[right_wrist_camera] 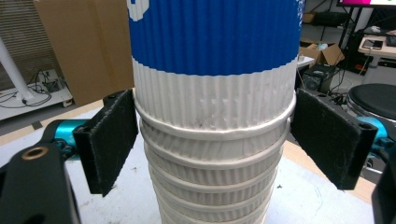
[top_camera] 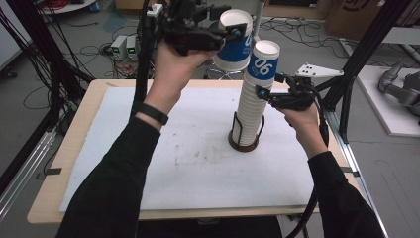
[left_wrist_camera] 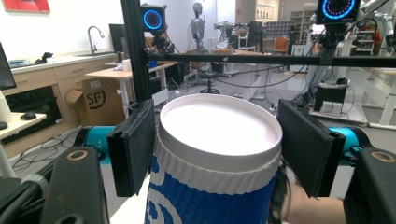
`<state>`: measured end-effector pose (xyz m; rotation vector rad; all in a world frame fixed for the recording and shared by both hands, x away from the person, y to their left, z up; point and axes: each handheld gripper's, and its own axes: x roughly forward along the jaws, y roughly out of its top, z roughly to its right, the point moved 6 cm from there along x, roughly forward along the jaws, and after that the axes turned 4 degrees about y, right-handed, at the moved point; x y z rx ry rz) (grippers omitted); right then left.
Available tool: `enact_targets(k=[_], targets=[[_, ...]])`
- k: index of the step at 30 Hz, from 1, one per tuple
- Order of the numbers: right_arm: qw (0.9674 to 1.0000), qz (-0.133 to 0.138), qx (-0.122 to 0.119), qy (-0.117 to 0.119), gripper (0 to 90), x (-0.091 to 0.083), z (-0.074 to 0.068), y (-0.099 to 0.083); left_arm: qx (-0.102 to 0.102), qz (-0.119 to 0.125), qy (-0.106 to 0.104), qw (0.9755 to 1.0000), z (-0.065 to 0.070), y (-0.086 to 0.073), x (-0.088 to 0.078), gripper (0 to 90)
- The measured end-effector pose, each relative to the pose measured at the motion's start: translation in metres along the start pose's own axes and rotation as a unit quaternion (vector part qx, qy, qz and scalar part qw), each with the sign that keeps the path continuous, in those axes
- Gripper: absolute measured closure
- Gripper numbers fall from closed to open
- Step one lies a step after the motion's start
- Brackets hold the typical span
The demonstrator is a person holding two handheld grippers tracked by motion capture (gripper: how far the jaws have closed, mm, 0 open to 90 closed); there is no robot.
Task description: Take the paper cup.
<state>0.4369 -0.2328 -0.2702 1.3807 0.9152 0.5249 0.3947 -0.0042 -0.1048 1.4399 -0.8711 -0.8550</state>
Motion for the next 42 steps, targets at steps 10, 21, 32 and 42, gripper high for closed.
enact_targets(k=[10,21,32,42], targets=[[1.0,0.005,0.002,-0.001,15.8,0.0,0.0,-0.001,0.001,-0.026,0.004,0.9996,0.011,-0.047,-0.034,30.2],[1.0,0.004,0.003,-0.002,16.0,0.0,0.0,-0.001,-0.015,-0.055,0.005,0.9983,0.022,-0.121,-0.052,30.2],[1.0,0.004,0.0,-0.001,16.1,-0.001,0.0,-0.001,-0.044,-0.069,-0.007,0.9966,0.033,-0.174,-0.061,30.2],[1.0,0.002,-0.003,-0.002,16.2,-0.001,0.0,-0.001,-0.068,-0.069,-0.012,0.9953,0.036,-0.211,-0.07,30.2]])
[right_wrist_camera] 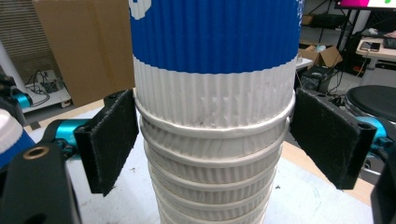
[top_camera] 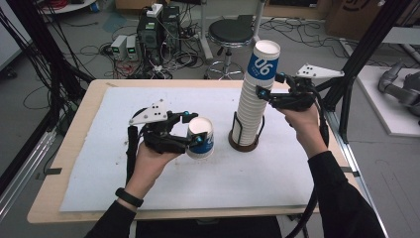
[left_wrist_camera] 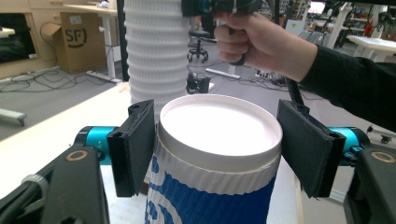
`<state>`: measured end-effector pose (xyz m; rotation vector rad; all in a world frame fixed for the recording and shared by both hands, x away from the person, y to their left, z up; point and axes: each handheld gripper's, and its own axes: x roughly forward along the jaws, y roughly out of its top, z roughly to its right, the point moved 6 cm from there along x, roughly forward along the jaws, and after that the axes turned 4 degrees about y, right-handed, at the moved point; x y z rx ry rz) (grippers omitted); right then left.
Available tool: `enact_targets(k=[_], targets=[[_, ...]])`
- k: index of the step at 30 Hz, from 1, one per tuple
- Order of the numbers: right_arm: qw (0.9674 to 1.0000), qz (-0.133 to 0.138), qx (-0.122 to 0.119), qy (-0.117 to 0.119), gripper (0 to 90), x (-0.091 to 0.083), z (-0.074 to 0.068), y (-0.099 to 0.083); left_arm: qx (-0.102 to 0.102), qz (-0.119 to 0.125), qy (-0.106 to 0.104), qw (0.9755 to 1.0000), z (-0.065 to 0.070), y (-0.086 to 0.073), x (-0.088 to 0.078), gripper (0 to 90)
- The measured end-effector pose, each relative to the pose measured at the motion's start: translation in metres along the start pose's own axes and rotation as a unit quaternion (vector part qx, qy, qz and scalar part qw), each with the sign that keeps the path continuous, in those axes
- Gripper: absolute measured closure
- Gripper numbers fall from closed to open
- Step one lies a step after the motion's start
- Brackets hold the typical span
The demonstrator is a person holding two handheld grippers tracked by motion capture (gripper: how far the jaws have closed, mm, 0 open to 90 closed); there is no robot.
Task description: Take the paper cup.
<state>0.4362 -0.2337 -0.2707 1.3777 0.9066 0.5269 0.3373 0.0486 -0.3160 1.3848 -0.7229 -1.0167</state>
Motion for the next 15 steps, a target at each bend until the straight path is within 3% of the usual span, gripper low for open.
enact_targets(k=[8,15], targets=[[1.0,0.0,0.0,-0.001,16.3,0.0,0.0,0.0,-0.011,0.009,0.004,0.9999,-0.006,-0.015,-0.007,30.2],[1.0,-0.001,0.0,-0.003,16.2,0.0,-0.001,0.0,-0.017,0.016,0.004,0.9997,-0.009,-0.018,-0.009,30.2]])
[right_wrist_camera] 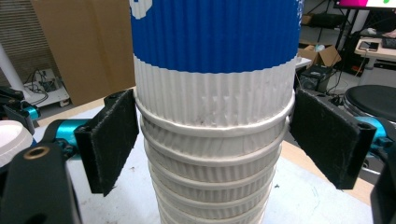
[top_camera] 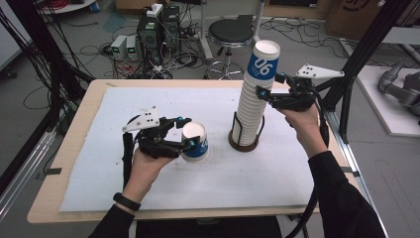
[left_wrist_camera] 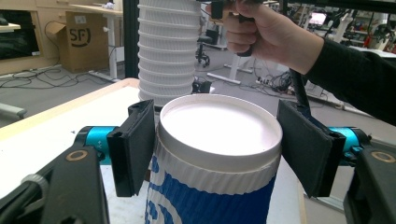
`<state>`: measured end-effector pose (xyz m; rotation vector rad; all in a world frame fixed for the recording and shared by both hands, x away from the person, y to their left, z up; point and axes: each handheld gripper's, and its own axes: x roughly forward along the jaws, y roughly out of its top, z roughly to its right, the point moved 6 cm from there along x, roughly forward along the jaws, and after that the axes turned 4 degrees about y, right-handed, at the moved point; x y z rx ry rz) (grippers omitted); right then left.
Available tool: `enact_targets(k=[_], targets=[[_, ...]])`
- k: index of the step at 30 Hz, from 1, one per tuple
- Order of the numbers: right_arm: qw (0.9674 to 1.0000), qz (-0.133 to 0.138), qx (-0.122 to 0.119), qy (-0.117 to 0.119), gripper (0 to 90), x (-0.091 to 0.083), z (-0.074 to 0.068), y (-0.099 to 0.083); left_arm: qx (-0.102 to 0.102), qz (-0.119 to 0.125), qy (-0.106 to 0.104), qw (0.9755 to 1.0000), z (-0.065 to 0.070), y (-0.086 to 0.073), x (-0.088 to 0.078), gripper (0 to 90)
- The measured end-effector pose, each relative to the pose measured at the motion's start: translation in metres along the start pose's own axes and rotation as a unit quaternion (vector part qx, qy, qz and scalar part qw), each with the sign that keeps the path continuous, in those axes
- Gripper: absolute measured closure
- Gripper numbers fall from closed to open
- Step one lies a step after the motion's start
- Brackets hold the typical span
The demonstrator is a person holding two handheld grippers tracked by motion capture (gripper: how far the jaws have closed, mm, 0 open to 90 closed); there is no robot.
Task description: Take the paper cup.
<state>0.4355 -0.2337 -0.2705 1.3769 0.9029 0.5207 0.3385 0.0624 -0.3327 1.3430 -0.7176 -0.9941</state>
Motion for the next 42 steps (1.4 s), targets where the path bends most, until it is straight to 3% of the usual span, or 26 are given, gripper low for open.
enact_targets(k=[13,24,33,42], targets=[[0.9999,0.003,-0.004,-0.01,15.8,-0.005,-0.001,0.001,-0.009,-0.003,-0.007,0.9999,-0.001,-0.005,0.001,30.1],[0.9997,0.018,-0.004,-0.015,13.8,-0.027,-0.006,0.001,-0.01,-0.005,-0.003,0.9999,-0.004,-0.009,0.0,30.1],[0.9995,0.028,-0.003,-0.012,13.8,-0.044,-0.012,-0.017,-0.013,-0.006,-0.004,0.9999,-0.006,-0.011,0.0,30.1],[0.9996,0.027,-0.006,0.004,13.8,-0.049,-0.025,-0.042,-0.017,-0.006,-0.008,0.9998,-0.005,-0.014,0.001,30.1]])
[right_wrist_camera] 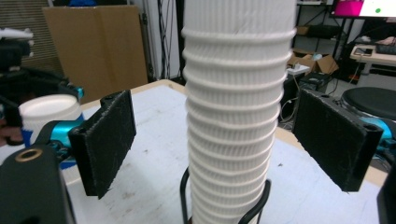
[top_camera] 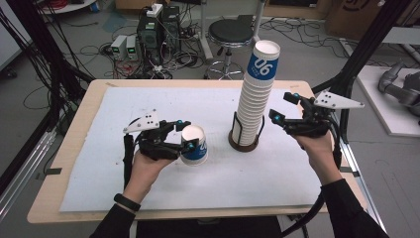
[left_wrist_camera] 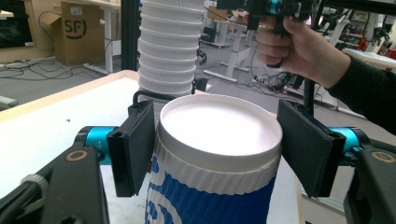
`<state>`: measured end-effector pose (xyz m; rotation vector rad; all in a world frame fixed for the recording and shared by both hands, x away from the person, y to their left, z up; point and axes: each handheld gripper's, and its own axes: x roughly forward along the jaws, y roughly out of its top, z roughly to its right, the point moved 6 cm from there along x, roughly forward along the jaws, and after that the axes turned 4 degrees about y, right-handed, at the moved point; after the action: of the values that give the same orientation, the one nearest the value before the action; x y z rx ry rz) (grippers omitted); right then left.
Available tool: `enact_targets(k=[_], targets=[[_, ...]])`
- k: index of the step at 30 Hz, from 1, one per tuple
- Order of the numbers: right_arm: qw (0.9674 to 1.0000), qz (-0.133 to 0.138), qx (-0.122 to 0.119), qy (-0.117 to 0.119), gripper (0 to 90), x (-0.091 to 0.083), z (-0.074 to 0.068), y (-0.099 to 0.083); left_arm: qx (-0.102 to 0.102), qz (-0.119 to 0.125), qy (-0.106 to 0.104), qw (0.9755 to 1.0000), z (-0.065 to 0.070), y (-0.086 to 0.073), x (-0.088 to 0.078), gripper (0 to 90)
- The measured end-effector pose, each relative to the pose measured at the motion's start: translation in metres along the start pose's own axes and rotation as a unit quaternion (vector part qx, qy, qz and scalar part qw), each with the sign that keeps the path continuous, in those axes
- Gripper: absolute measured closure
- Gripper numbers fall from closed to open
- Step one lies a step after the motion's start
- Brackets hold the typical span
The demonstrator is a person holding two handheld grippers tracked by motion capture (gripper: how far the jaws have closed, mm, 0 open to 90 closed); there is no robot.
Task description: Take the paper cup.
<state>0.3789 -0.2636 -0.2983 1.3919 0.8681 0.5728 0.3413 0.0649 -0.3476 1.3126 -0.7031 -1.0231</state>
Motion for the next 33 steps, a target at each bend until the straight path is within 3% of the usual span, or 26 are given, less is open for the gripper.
enact_targets(k=[10,20,33], targets=[[0.9997,-0.008,-0.007,0.02,13.8,0.004,-0.016,-0.027,-0.003,-0.003,-0.004,1.0,0.0,-0.003,0.001,30.1],[0.9979,-0.019,-0.01,0.061,13.8,0.009,-0.032,-0.052,-0.005,-0.006,-0.008,0.9999,0.001,-0.006,0.003,30.1],[0.9954,-0.03,-0.01,0.091,13.9,0.012,-0.042,-0.067,-0.006,-0.006,-0.011,0.9999,0.002,-0.006,0.004,30.1]])
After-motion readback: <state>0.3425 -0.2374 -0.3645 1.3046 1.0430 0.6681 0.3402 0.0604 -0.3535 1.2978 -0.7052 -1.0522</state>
